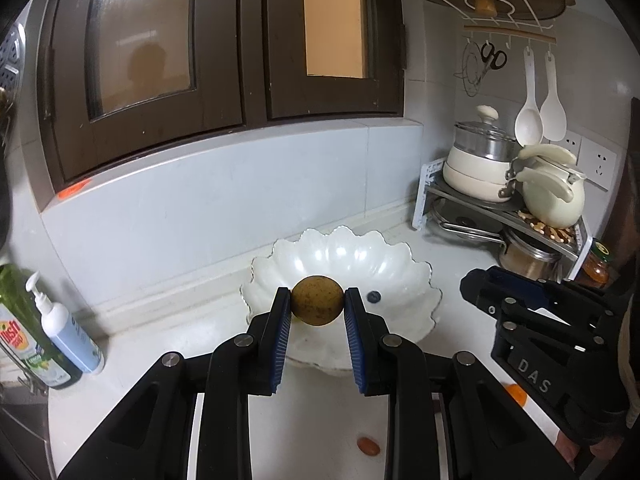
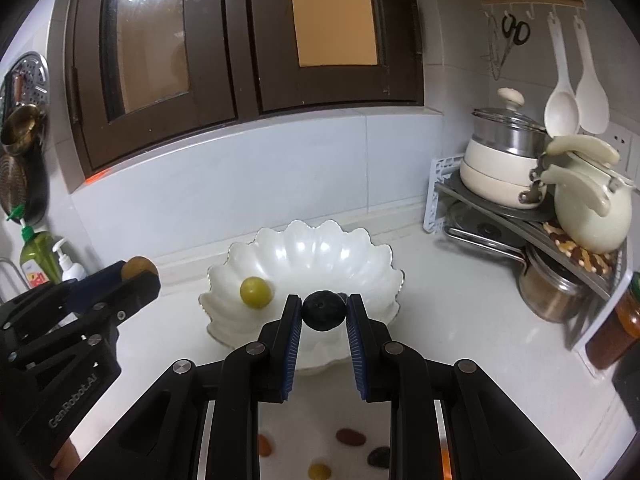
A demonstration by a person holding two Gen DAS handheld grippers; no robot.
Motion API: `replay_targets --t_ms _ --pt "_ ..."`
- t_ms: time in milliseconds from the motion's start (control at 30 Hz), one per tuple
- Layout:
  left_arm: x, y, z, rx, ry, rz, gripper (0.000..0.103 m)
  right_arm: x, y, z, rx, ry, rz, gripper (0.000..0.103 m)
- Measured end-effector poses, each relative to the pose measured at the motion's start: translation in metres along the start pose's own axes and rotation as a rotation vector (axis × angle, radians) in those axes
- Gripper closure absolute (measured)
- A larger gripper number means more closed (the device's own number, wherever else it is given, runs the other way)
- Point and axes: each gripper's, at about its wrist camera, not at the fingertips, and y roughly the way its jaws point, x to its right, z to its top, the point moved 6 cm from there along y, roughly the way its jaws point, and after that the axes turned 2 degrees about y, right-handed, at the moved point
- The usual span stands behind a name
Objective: Organize fruits
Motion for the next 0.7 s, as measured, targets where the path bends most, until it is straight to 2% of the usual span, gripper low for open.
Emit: replay_targets --t_ms 167,400,700 --pt "0.000 0.018 0.008 -0.025 0.012 0.006 0.076 0.002 0.022 0.009 -0.041 -0.008 0.002 0.079" --pt "-0.009 0.056 0.014 -0.121 -0.021 -0.015 0.076 0.003 0.053 0.021 -0.108 -0.018 0.007 0.079" --pt "-0.016 0.095 0.020 -0.194 0.007 0.013 0.076 0.000 0.101 0.026 -0.241 -0.053 0.033 0.079"
